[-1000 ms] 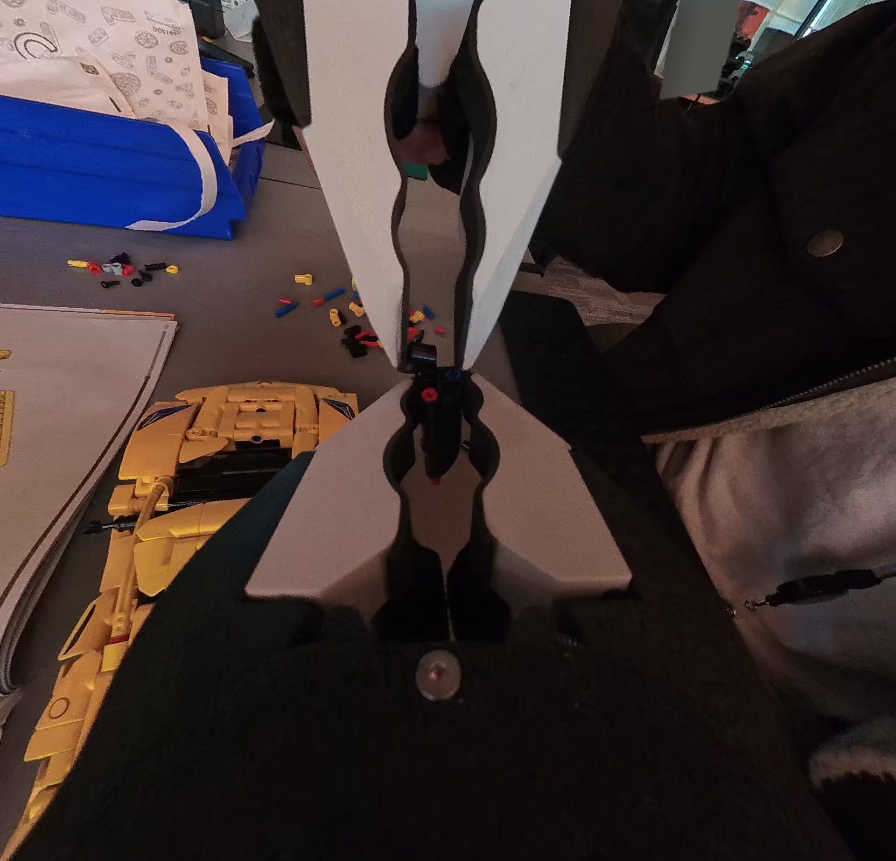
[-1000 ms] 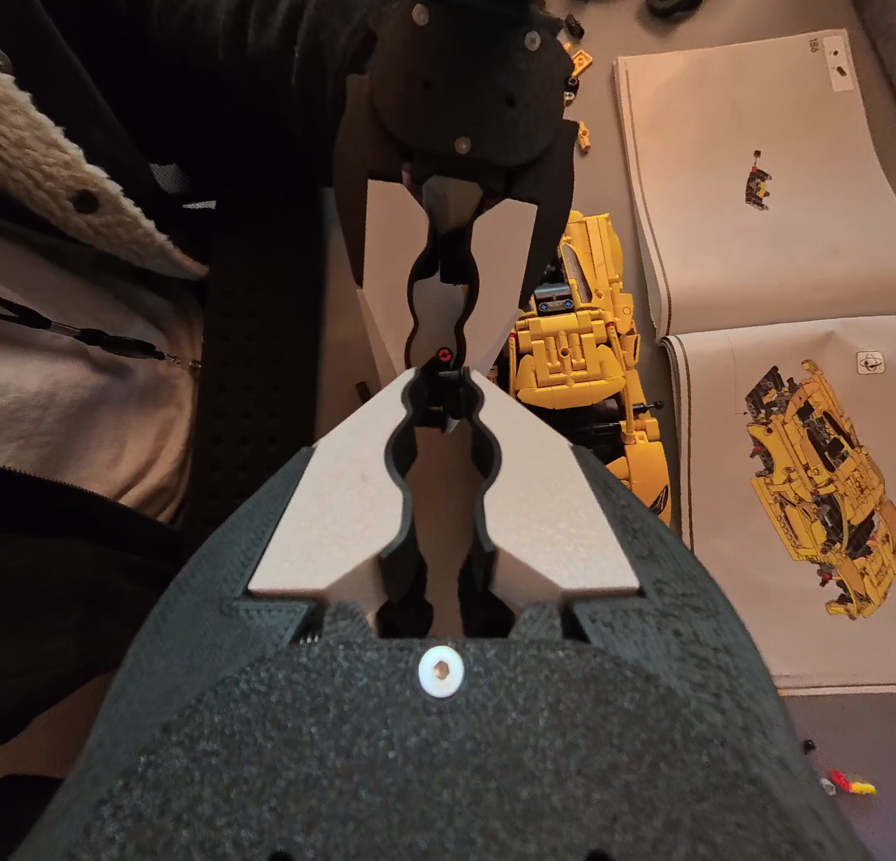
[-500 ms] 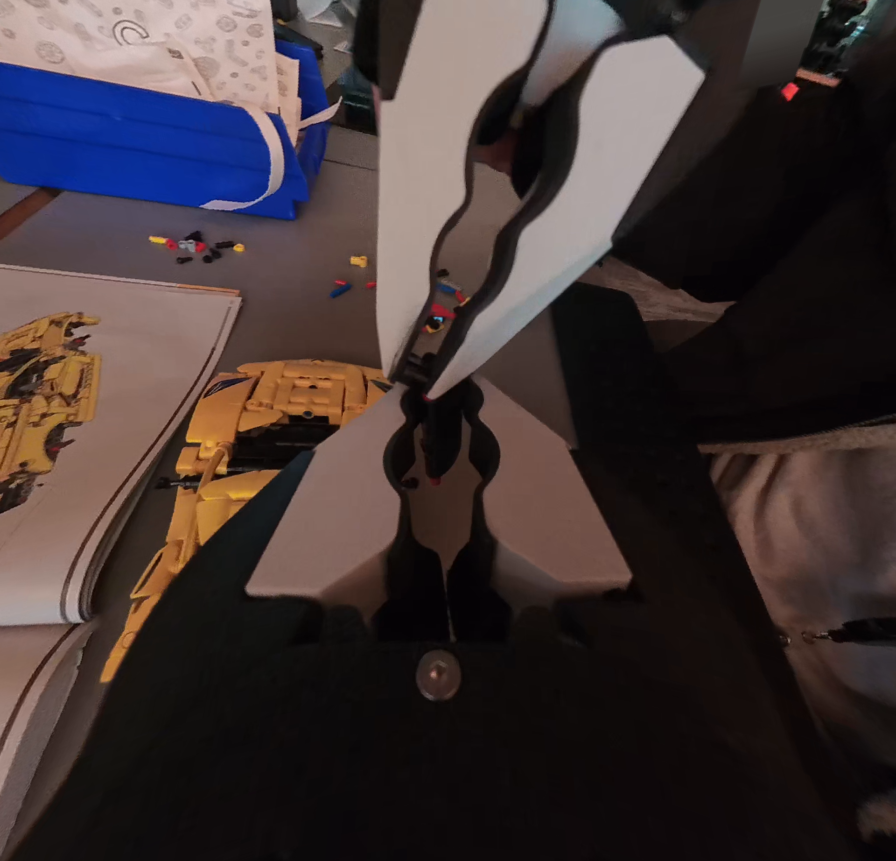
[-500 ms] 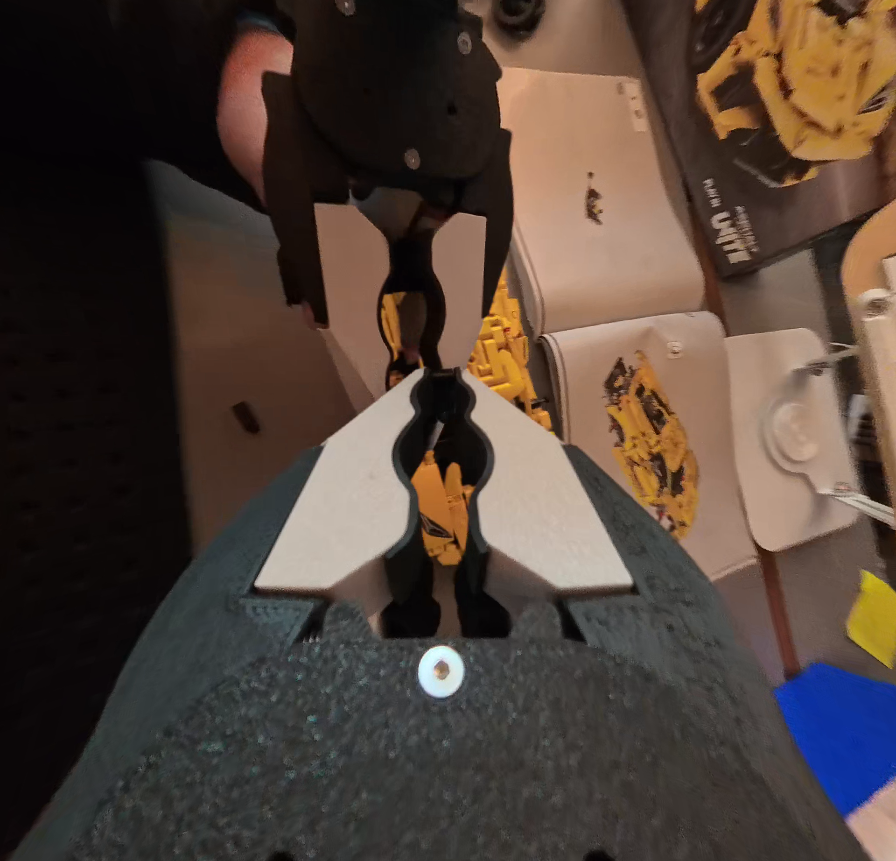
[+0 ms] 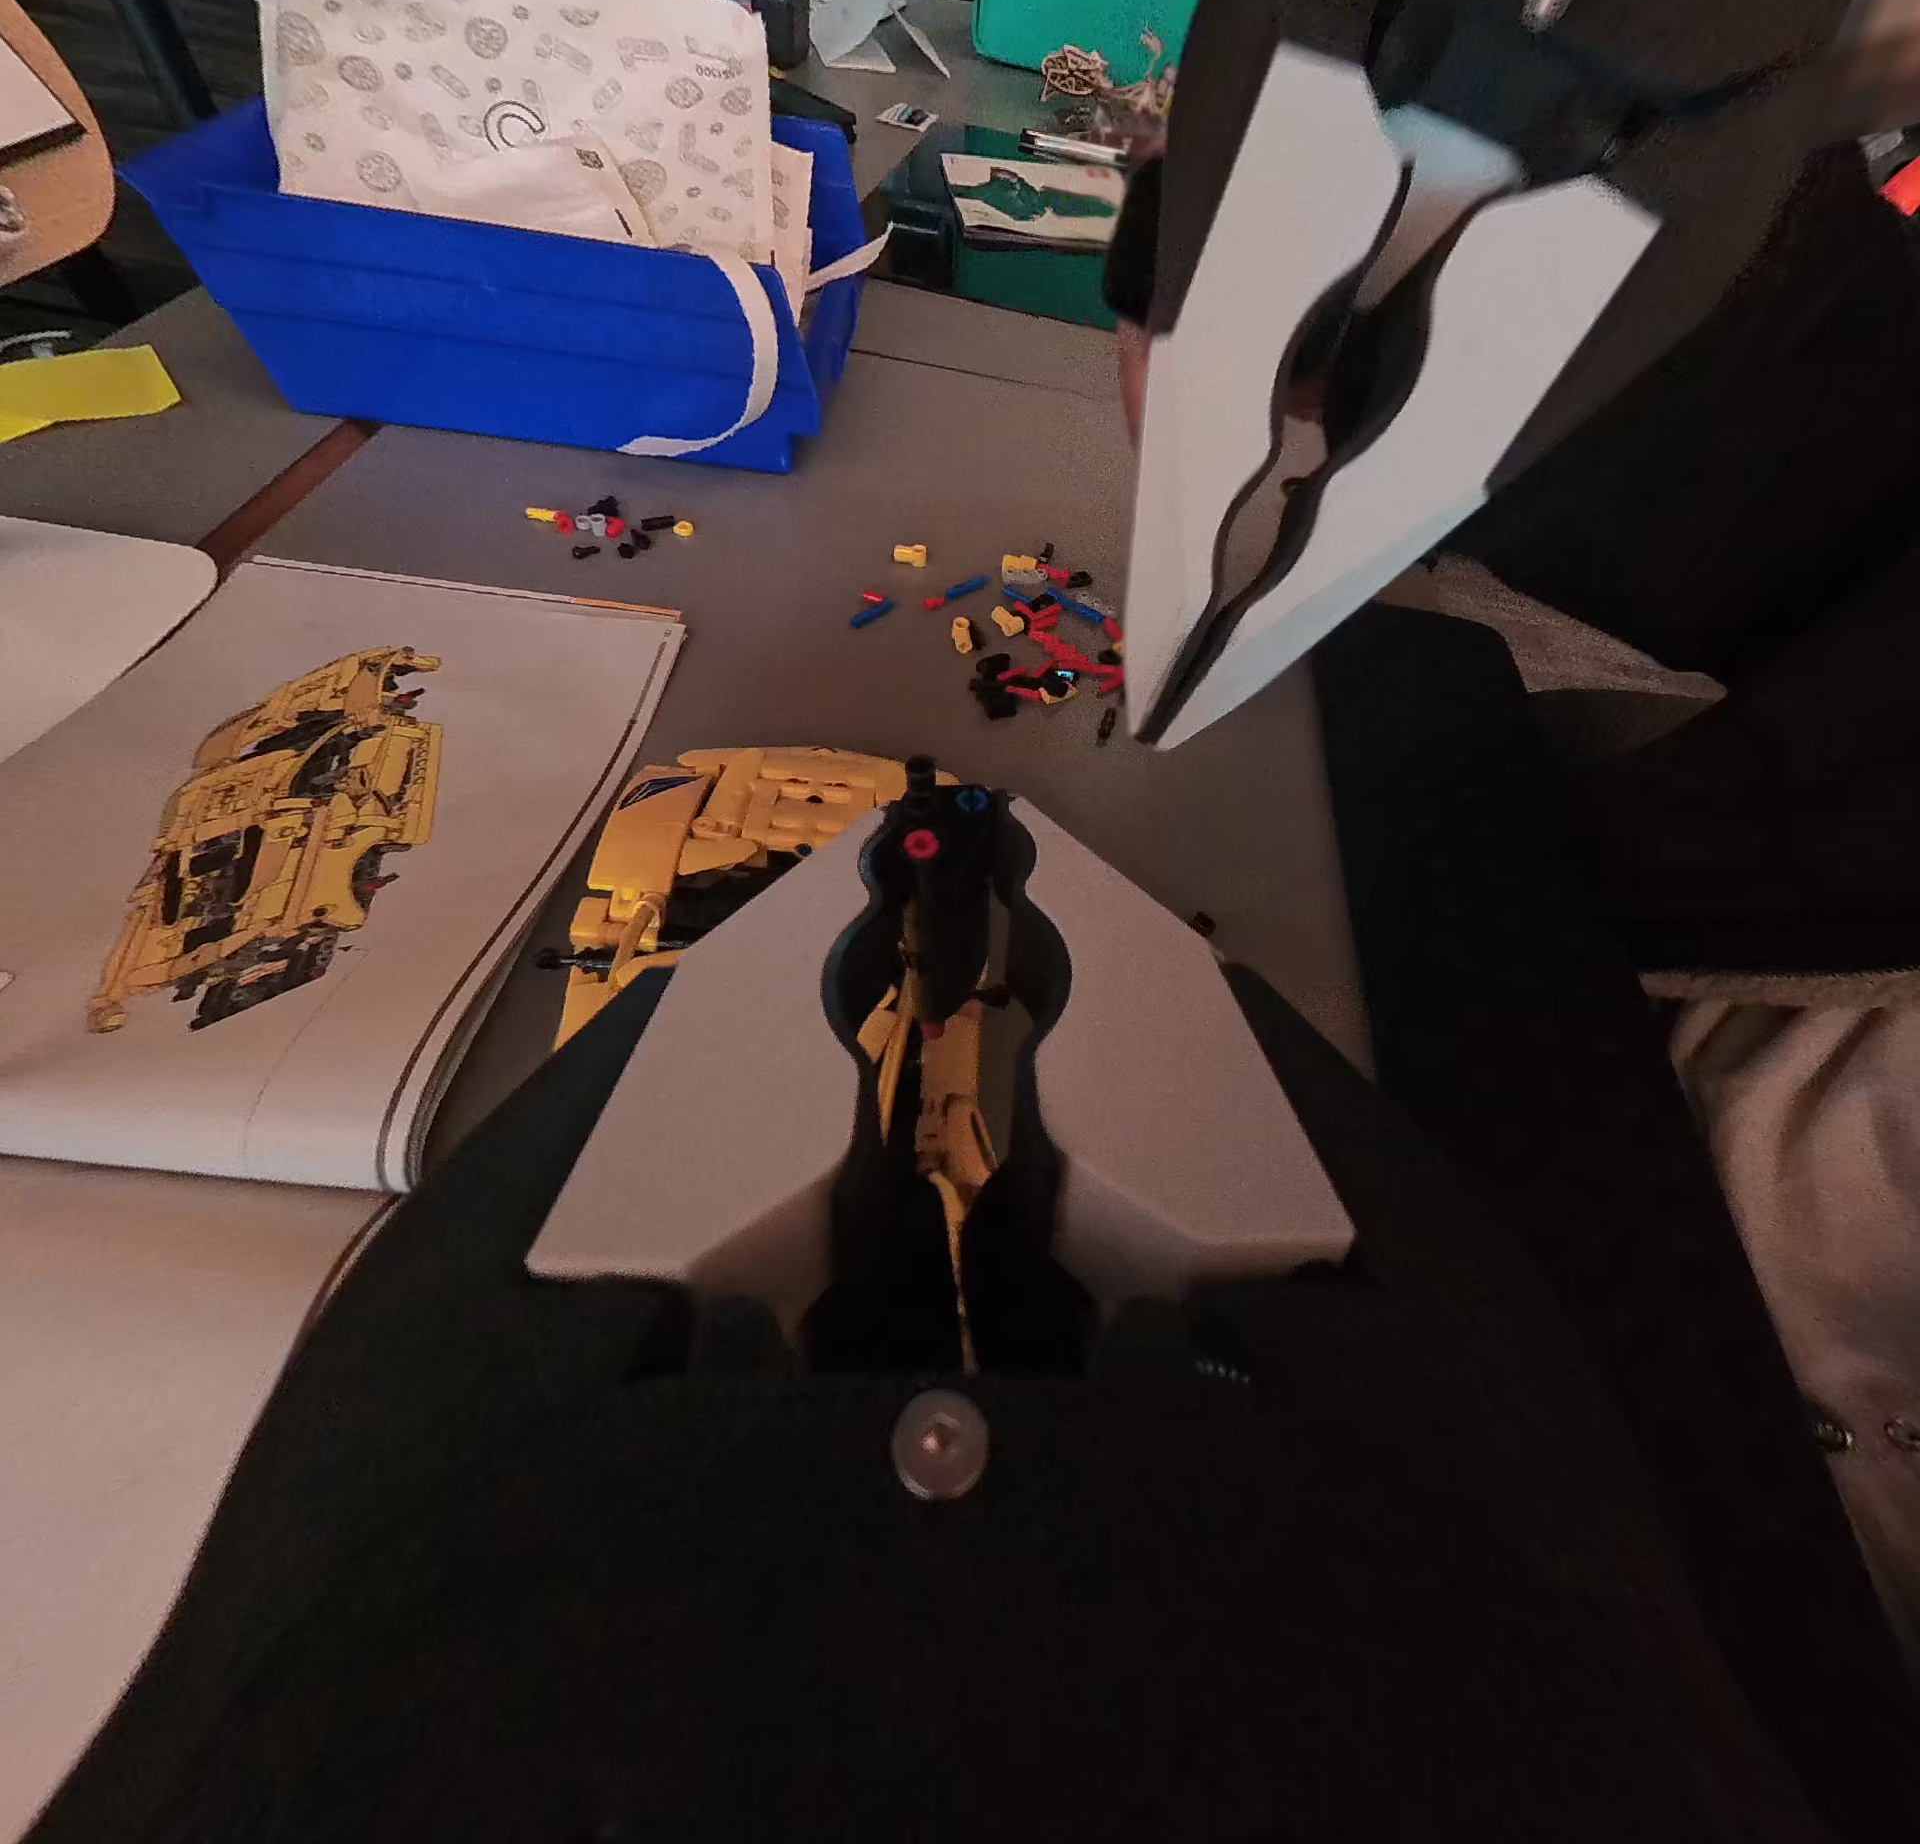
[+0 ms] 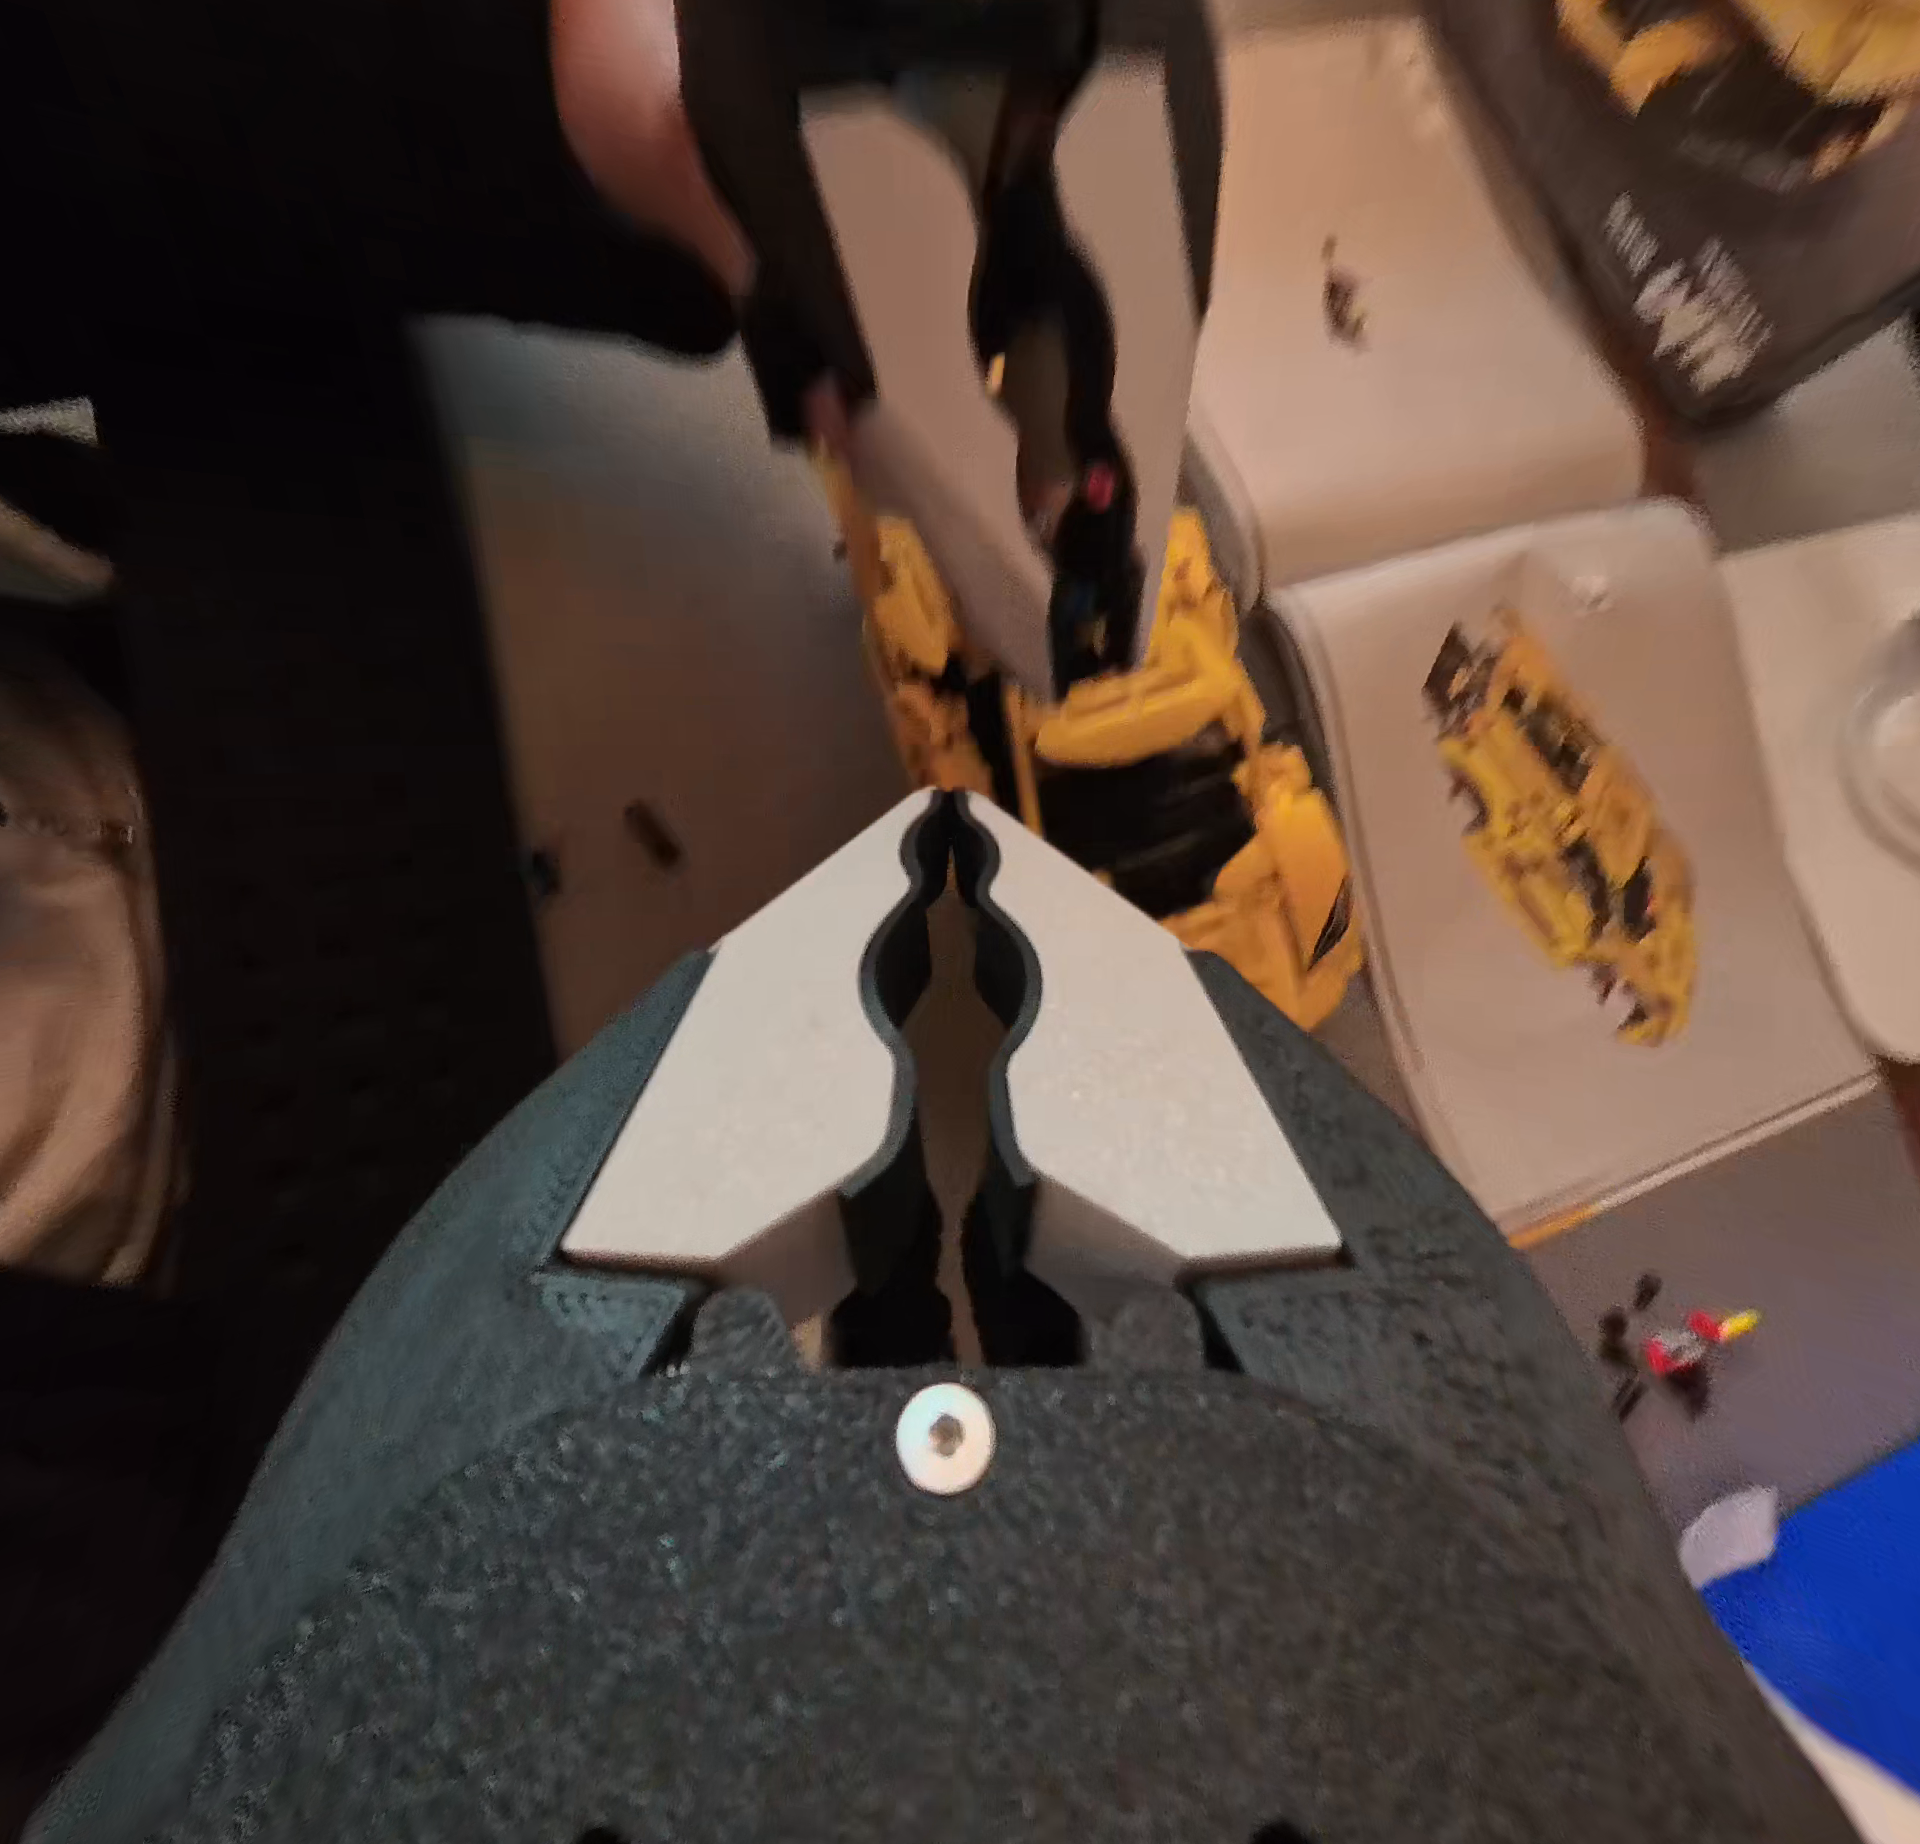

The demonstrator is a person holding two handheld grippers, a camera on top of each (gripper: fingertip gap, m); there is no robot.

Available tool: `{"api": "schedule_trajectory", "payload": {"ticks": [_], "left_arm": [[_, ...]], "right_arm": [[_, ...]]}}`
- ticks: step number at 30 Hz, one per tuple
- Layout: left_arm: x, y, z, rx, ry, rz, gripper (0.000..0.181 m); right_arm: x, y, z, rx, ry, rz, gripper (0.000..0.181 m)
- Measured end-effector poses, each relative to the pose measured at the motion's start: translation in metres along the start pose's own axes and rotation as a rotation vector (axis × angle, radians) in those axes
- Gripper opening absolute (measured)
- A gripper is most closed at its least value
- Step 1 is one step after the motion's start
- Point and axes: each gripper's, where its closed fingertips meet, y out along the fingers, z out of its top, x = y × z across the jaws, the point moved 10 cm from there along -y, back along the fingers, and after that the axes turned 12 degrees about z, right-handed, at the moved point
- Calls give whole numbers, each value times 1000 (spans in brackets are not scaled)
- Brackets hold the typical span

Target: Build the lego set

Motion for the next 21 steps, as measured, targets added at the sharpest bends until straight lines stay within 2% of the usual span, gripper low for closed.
{"api": "schedule_trajectory", "payload": {"ticks": [2,4,9,12,14,15,18,21], "left_arm": [[-3,-3,0,0,0,5,16],[-5,-6,1,8,-7,8,16],[-6,-7,-1,15,-18,-14,16],[-4,-8,-2,37,-54,-105,15],[-4,-7,-1,74,-138,-182,16],[-5,-6,-1,85,-188,-219,16],[-7,-3,-3,88,-336,-321,15],[-12,-1,-5,109,-431,-354,15]], "right_arm": [[-5,4,-23,-34,63,50,0],[-12,11,-41,9,124,88,0],[-27,27,-60,158,163,35,0],[-24,25,-54,322,116,-31,16],[-17,20,-41,447,64,-70,44],[-15,19,-34,471,29,-109,50],[-14,27,-18,462,-100,-247,55],[-13,39,-14,468,-124,-309,49]]}}
